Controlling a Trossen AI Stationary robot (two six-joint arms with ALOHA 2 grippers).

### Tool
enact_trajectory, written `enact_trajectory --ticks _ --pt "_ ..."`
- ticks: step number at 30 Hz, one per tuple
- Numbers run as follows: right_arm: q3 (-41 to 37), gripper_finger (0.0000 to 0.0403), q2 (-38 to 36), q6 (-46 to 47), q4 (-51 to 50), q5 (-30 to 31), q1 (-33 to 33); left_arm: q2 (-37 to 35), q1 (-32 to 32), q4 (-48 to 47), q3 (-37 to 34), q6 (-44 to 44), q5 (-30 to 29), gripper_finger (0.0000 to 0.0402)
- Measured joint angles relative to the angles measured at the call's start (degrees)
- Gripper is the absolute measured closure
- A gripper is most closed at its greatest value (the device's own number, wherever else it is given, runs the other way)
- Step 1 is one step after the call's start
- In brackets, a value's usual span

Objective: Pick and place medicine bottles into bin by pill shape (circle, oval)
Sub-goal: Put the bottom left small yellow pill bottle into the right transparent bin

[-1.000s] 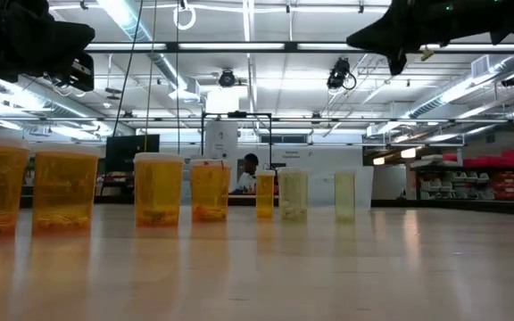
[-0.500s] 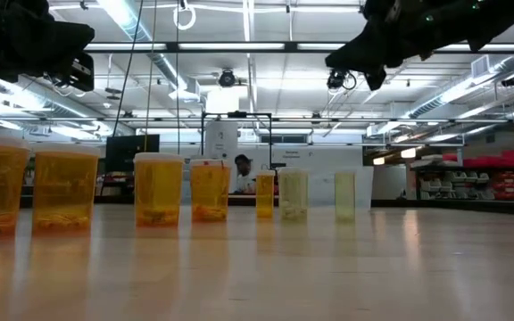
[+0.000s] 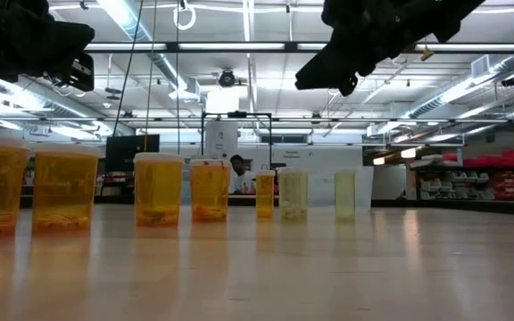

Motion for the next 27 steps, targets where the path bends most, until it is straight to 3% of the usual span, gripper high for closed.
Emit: enact_trajectory --ticks 11,22,27 --pt "8.5 0.0238 7.3 1.0 -10.4 8.1 5.5 0.0 0.0 0.0 0.0 0.0 0.0 0.0366" --pt "17.9 0.0234 15.0 2.1 -22.0 12.5 8.2 0.0 0.0 0.0 0.0 0.0 0.0 0.0375" --pt "18.6 0.0233 15.1 4.1 -27.2 13.8 8.3 0.0 0.0 0.0 0.0 0.0 0.0 0.0367"
